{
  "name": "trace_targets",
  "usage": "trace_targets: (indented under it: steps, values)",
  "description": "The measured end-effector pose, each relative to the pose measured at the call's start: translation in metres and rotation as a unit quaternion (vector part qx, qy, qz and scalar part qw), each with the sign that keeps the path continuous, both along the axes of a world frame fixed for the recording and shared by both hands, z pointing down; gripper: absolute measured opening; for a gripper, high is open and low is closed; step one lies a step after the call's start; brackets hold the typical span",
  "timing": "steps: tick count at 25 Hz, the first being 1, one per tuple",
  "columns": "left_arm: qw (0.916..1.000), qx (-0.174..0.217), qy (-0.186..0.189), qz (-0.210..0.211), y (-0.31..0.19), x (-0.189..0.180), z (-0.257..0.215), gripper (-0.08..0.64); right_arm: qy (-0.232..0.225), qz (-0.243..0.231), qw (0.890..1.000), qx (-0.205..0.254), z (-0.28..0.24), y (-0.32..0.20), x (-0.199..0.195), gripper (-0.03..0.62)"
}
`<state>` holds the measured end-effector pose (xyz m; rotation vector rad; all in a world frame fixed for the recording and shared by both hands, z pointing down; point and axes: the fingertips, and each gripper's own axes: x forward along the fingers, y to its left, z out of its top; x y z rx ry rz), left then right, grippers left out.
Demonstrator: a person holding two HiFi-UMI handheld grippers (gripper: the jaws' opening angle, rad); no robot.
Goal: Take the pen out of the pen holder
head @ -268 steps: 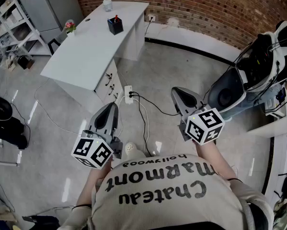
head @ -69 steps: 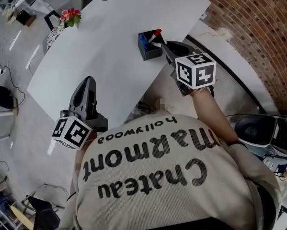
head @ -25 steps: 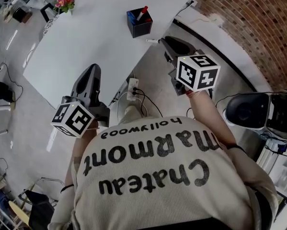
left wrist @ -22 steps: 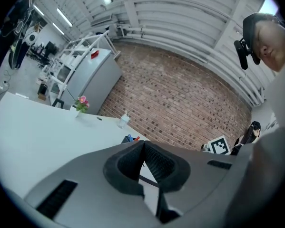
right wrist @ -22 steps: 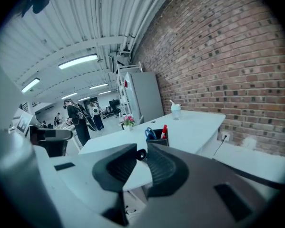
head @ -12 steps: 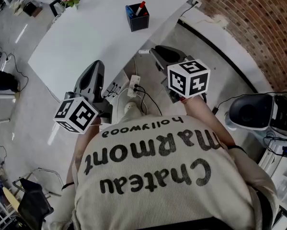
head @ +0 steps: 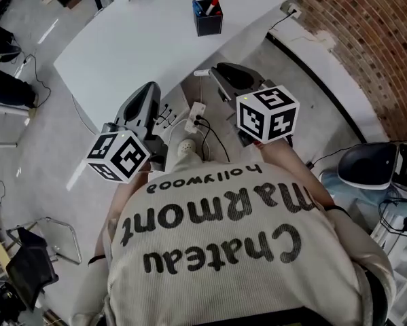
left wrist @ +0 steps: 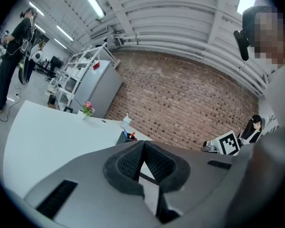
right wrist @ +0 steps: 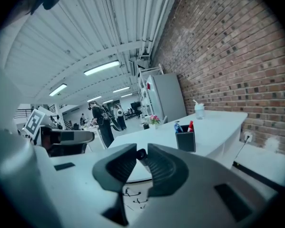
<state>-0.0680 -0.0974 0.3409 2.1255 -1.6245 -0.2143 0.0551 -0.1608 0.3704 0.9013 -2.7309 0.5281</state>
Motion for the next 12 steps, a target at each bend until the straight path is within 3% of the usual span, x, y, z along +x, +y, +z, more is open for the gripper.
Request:
trace_targets:
  steps: [12]
  values:
    - [0.9996, 0.011, -0.003, -0.026, 0.045, 0.018, 0.004, 0.002, 0.003, -0.008, 1.000, 0.016, 0.004, 0.036, 0.028, 0.072]
